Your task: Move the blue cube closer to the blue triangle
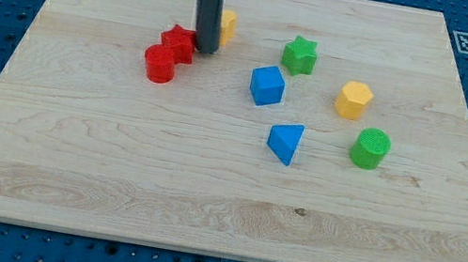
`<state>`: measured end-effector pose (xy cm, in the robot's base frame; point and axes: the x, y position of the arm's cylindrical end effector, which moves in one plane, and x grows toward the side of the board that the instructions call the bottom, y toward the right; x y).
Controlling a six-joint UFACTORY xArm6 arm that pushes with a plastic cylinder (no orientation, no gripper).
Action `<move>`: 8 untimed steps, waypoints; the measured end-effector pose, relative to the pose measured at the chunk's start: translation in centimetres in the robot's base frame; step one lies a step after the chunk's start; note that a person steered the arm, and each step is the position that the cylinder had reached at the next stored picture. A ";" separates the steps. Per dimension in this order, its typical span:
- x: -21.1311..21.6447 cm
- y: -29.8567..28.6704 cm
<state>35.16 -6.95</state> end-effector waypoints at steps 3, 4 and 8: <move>1.7 9.5; 3.3 11.7; 6.0 12.1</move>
<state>41.21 5.12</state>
